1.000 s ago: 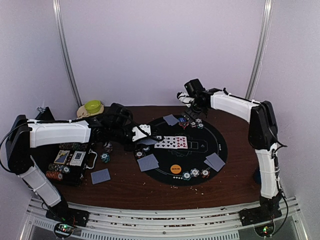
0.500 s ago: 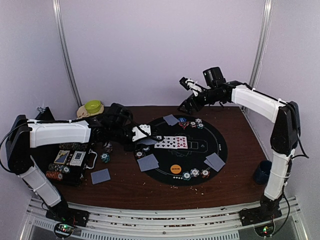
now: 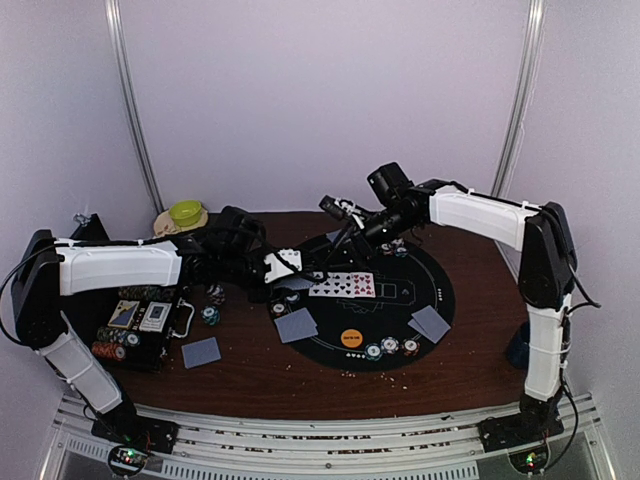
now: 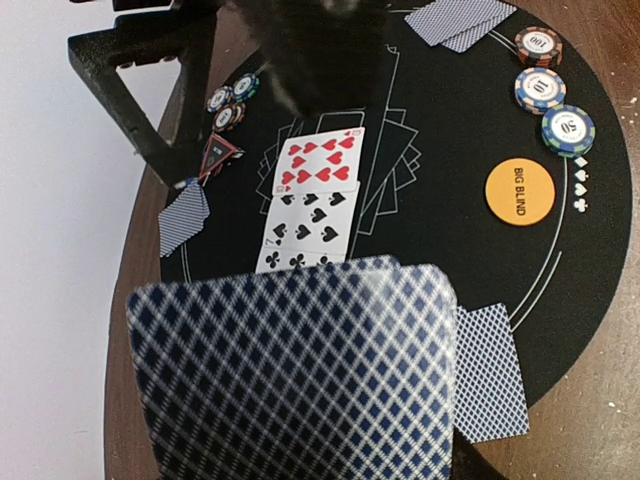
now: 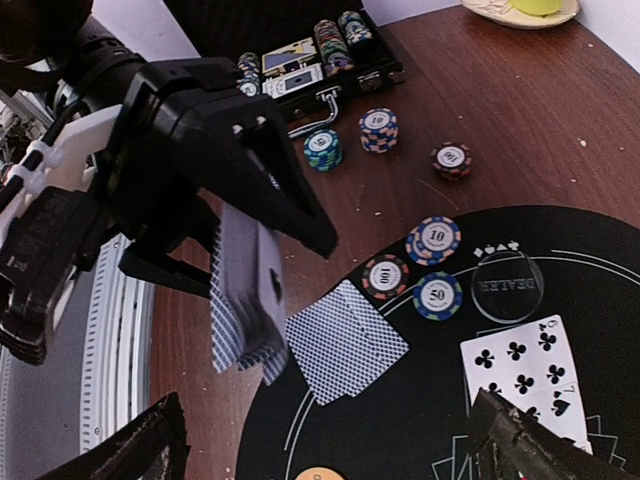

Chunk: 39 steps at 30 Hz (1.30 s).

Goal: Distribute texas hold em gaming equipment
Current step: Pick up the poker card from the face-down deck piles.

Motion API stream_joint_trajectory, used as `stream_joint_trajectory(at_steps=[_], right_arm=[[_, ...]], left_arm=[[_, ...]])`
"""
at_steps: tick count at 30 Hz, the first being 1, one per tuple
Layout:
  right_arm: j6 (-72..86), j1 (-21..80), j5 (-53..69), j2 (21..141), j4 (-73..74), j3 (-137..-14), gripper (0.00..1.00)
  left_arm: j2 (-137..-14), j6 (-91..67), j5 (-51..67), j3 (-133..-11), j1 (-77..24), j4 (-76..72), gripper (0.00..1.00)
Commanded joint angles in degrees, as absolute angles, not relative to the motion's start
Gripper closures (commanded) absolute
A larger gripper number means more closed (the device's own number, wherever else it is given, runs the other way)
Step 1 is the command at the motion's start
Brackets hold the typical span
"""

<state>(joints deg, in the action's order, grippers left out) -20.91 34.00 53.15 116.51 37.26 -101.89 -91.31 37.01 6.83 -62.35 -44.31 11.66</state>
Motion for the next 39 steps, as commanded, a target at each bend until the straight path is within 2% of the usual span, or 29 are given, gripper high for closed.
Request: stream_joint_trajectory(at_steps=[1,8,18,29,36,39], right_arm=[[-21.4,36.1,55.2,117.3,38.8,-104.0,0.0],[-12.5,38.8,51.5,119.1,32.0,-103.3,0.0],[-1.1,40.2,53.1,121.9,23.9,-101.6,0.03],[-6.8,39.9,50.2,123.7,28.3,-101.4,0.18],[-12.8,39.4,51.9,123.2,33.1,-101.6,0.12],[-11.7,39.5,51.8,123.6,32.2,-101.4,0.14]], left_arm=[[-91.4,37.4,8.2,-62.8,-44.3,10.5,0.44],[-91.5,37.4,8.5,-62.9,-44.3,10.5,0.44],[-92.6,37.4,12.3,-64.1,-44.4,13.3,0.44],[-94.6,36.7,15.8,-65.3,-44.2,15.4,0.44],[-95.7,35.9,17.3,-66.4,-43.6,16.2,0.44],[-96.0,35.8,17.5,-66.7,-43.5,16.3,0.44]])
